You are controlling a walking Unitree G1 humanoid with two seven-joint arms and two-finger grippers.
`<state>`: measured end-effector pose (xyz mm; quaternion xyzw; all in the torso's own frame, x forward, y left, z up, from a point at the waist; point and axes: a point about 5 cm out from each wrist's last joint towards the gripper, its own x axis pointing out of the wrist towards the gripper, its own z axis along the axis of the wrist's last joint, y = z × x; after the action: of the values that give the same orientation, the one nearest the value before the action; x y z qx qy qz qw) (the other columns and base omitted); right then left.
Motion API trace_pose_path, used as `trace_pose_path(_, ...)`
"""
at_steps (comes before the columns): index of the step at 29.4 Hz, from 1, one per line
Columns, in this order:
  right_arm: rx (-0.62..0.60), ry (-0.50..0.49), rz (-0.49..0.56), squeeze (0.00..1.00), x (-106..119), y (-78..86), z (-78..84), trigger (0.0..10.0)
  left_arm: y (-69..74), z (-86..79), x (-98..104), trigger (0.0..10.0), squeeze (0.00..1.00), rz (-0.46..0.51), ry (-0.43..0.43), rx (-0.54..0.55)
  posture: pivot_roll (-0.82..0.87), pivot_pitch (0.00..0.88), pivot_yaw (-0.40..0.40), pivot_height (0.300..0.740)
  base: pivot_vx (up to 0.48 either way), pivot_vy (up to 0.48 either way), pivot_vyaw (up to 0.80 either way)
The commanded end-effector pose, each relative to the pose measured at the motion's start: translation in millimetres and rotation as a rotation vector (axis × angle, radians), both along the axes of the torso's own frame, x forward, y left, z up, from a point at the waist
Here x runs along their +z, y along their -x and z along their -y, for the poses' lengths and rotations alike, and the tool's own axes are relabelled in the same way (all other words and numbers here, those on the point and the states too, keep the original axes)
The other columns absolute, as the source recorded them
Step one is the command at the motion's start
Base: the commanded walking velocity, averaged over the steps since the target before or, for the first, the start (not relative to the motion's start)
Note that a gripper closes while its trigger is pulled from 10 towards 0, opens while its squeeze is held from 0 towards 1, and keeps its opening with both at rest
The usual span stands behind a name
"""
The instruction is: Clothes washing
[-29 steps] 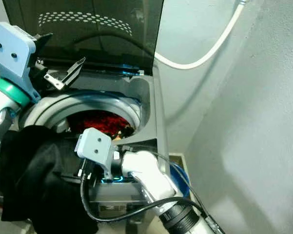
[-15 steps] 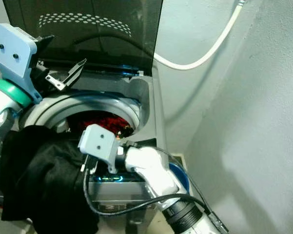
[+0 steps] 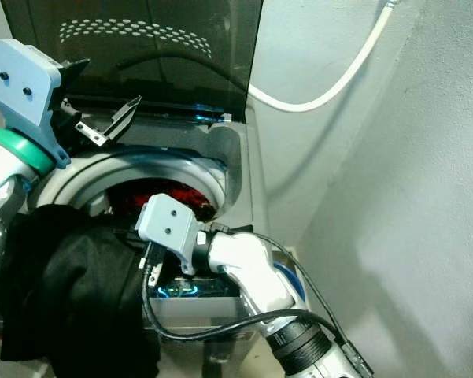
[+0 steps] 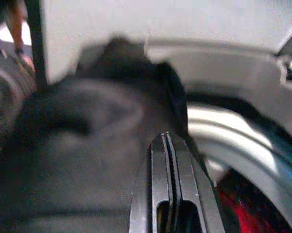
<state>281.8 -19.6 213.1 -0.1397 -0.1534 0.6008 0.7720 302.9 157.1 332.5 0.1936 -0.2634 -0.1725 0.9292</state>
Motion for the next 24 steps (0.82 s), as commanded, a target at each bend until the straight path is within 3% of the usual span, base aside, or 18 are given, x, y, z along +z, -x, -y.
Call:
trace_pose_path(1, 0.045, -0.058, -0.022, 0.00, 8.4, 5.4, 2.0, 10.0, -1.4, 0.4, -4.4, 10.0, 0.00, -0.016, -0.004, -0.003, 0.10, 0.042, 0.007, 0.740, 0.000, 0.000, 0.00)
trace_pose_path(5, 0.081, -0.092, -0.017, 0.00, 20.8, 7.6, 4.1, 10.0, -1.8, 0.6, -2.3, 10.0, 0.00, -0.011, -0.005, -0.008, 0.09, 0.047, 0.016, 0.740, 0.000, 0.000, 0.00)
trace_pose_path(9, 0.074, -0.017, 0.027, 0.00, 23.1, 0.2, -1.1, 10.0, -4.1, 2.4, 4.7, 10.0, 0.00, 0.009, -0.009, -0.022, 0.09, 0.046, 0.018, 0.740, 0.000, 0.000, 0.00)
trace_pose_path(10, 0.089, 0.014, 0.032, 0.10, 21.6, -0.8, -4.9, 10.0, -4.9, 3.5, 8.3, 10.0, 0.00, 0.020, -0.016, -0.029, 0.09, 0.046, 0.018, 0.740, 0.000, 0.000, 0.00)
trace_pose_path(14, 0.100, 0.033, 0.035, 0.10, 20.6, -1.1, -7.4, 10.0, -5.3, 4.2, 10.6, 10.0, 0.00, 0.027, -0.021, -0.034, 0.09, 0.046, 0.018, 0.740, 0.000, 0.000, 0.00)
trace_pose_path(15, 0.116, 0.065, 0.037, 1.00, 18.2, -1.5, -11.2, 10.0, -5.8, 4.2, 14.7, 10.0, 0.00, 0.039, -0.031, -0.038, 0.09, 0.047, 0.019, 0.740, 0.000, 0.000, 0.00)
trace_pose_path(16, 0.147, 0.118, 0.047, 1.00, 15.1, -0.8, -14.7, 10.0, -6.1, 3.6, 18.9, 10.0, 0.00, 0.050, -0.042, -0.043, 0.09, 0.048, 0.018, 0.740, 0.000, 0.000, 0.00)
trace_pose_path(24, 0.269, 0.235, 0.062, 1.00, 11.8, 6.7, -21.5, 10.0, -6.6, 1.4, 29.7, 10.0, 0.00, 0.072, -0.072, -0.061, 0.08, 0.044, 0.014, 0.740, 0.000, 0.000, 0.00)
